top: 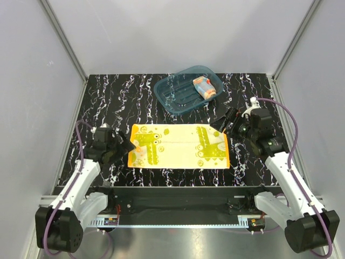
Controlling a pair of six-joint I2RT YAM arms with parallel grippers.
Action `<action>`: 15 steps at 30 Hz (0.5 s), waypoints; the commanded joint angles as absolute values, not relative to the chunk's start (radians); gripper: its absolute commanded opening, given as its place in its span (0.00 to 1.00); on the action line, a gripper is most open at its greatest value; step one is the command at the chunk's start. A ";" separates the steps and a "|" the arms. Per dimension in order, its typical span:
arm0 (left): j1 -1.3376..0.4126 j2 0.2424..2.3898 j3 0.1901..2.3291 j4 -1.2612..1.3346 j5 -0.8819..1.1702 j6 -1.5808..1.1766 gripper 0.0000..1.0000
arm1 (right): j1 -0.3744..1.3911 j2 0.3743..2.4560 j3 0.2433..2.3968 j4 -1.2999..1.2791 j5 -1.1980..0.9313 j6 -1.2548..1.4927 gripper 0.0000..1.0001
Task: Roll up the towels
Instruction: Fold the towel
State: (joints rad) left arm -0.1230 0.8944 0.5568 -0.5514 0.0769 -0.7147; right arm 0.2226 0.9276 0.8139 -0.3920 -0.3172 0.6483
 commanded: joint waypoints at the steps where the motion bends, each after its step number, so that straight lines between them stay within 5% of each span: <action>1: -0.127 0.916 0.523 -0.598 0.058 -0.781 0.98 | 0.225 0.940 0.834 -0.413 -0.339 0.611 1.00; 15: -0.166 1.006 0.451 -0.592 0.048 -0.865 0.80 | 0.224 0.956 0.838 -0.456 -0.250 0.600 1.00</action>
State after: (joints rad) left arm -0.1528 0.9939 0.4614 -0.6090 0.0666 -0.8406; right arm 0.2226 0.9554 0.8139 -0.4473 -0.2981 0.6174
